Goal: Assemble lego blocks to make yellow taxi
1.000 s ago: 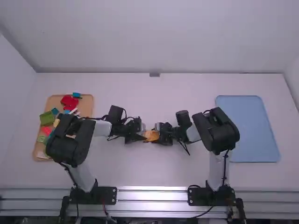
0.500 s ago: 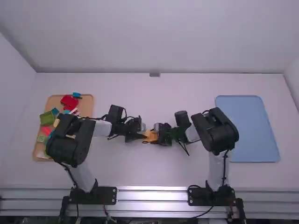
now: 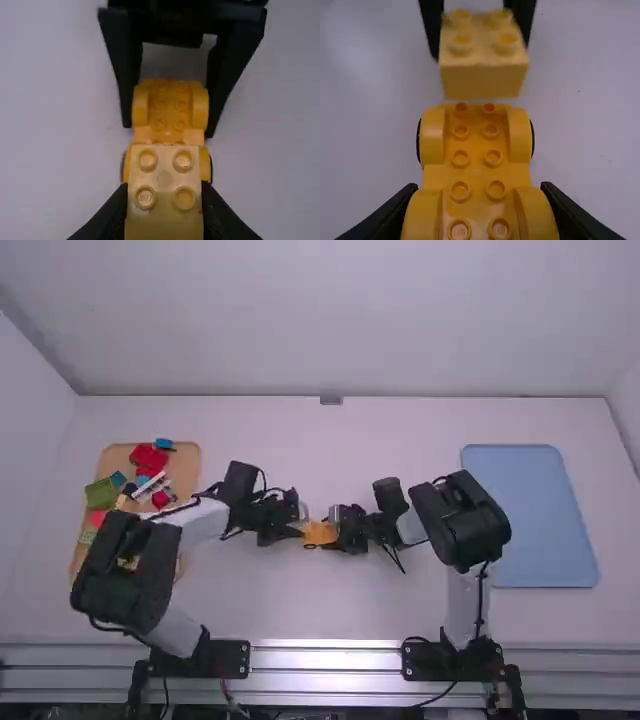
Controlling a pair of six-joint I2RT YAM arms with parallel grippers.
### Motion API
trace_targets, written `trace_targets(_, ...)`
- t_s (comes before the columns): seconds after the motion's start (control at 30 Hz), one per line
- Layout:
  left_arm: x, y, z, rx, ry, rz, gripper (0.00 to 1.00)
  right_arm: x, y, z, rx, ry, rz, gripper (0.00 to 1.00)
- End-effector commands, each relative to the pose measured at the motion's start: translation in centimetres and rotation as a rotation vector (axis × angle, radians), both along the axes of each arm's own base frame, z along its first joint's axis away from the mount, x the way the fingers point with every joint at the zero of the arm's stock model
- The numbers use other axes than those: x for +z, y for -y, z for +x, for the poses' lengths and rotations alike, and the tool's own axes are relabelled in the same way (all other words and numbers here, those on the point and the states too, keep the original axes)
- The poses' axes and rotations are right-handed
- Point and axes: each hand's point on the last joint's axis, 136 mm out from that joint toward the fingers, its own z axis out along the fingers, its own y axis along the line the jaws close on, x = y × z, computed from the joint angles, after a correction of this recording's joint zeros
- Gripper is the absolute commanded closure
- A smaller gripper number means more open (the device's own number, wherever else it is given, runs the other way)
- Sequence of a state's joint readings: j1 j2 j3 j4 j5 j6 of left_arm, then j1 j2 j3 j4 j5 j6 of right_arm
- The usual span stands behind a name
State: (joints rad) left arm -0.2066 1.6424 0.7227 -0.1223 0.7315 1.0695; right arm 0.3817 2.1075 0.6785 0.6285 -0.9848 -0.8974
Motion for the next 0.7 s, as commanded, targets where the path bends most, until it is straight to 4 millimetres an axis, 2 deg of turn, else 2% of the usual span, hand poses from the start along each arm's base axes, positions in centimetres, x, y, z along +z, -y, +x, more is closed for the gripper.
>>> trace_targets(0.0,0.1,0.2,-0.1,-0.003,0.013,0.019,0.92,-1.0,0.2,-0.5,-0.009,-0.024,-0.027,0.45)
trace_targets(0.3,-2.0,1.7,-1.0,-0.053,-0.025,0.048,0.93,-1.1,0.3,-0.8,-0.008,-0.048,-0.032,0.46)
trace_targets(0.47,-2.4,1.3,0.1,0.018,-0.020,0.090,0.98,-1.2,0.3,-1.0,-0.007,-0.056,-0.033,0.45)
trace_targets(0.67,-2.1,1.5,0.7,0.042,-0.012,0.072,0.96,-1.2,-0.1,-1.4,0.015,-0.048,-0.034,0.46)
